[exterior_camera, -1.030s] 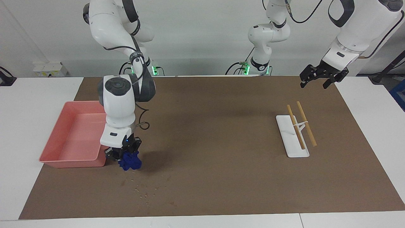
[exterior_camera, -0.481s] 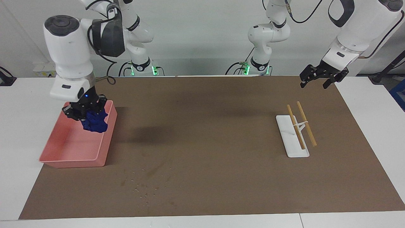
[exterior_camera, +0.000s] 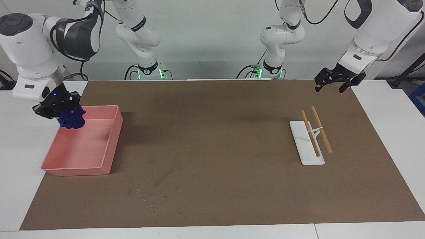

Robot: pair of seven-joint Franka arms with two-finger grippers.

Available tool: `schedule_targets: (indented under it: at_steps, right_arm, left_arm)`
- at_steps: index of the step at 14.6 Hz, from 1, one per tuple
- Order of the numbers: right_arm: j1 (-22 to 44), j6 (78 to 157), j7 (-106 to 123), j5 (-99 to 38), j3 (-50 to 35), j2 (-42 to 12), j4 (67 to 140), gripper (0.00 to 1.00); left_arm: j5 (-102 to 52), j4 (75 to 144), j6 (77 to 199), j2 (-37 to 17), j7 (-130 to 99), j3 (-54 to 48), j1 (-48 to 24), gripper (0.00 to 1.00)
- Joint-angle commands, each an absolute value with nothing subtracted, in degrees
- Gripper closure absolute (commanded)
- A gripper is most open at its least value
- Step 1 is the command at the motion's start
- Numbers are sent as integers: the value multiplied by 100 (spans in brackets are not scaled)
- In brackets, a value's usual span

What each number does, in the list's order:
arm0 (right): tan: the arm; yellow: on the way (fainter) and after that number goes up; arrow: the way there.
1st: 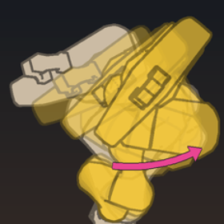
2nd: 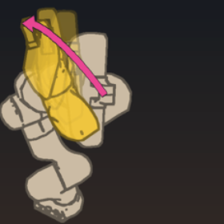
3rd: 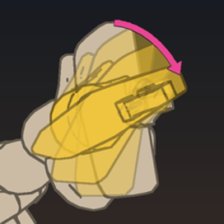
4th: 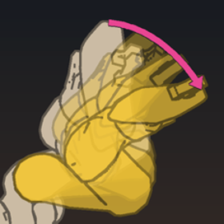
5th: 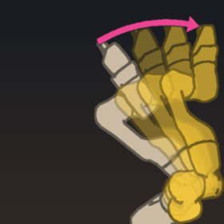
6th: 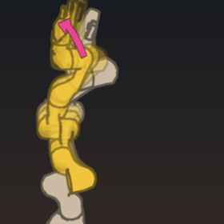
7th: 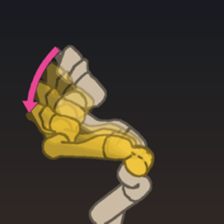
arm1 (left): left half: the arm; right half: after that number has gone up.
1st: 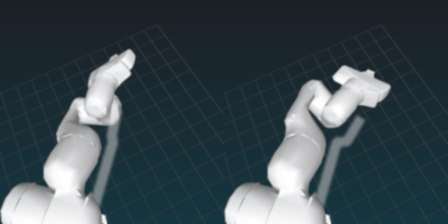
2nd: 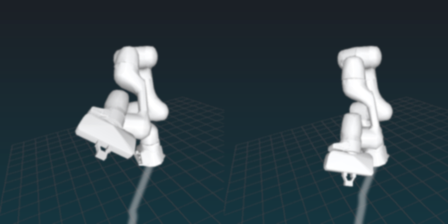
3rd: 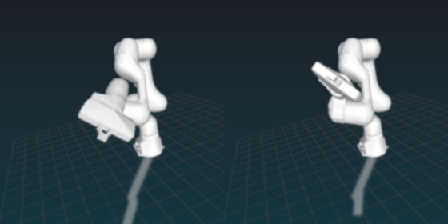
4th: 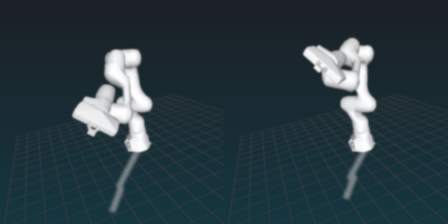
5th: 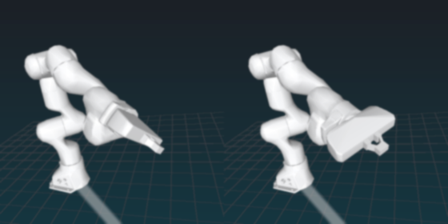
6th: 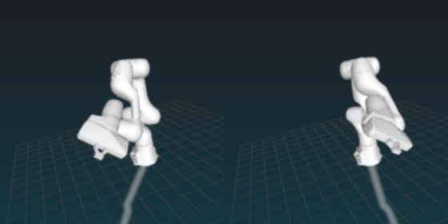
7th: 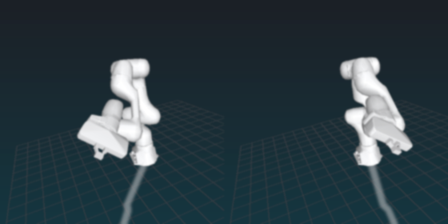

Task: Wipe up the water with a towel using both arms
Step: 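Carry the towel into the pink bin and release it with the right gripper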

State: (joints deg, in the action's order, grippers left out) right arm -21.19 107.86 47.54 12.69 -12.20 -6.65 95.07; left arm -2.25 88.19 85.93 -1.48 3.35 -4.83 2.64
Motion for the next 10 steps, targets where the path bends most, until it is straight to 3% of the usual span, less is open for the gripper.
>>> schedule_targets:
  at_steps: [1, 2, 3, 5, 10]
  right_arm:
    - [-2241, 11767, 4799, 1151, -1301, 9, 10853, 100]
    - [-2198, 11795, 4781, 1151, -1301, 0, 10863, 80]
    - [-2119, 11830, 4764, 1151, -1309, -9, 10855, 44]
    - [-2039, 11839, 4563, 1151, -1310, -26, 10828, 0]
    - [-2039, 11699, 4719, 1099, -1327, -26, 10793, 0]
  left_arm:
    - [-158, 8991, 8719, -9, 272, -466, 237, 0]
    - [-158, 8991, 8719, -9, 272, -466, 237, 0]
    - [-158, 8991, 8719, -17, 272, -466, 237, 0]
    - [-158, 8991, 8719, -17, 272, -466, 237, 0]
    - [-158, 8991, 8719, -9, 272, -466, 237, 0]
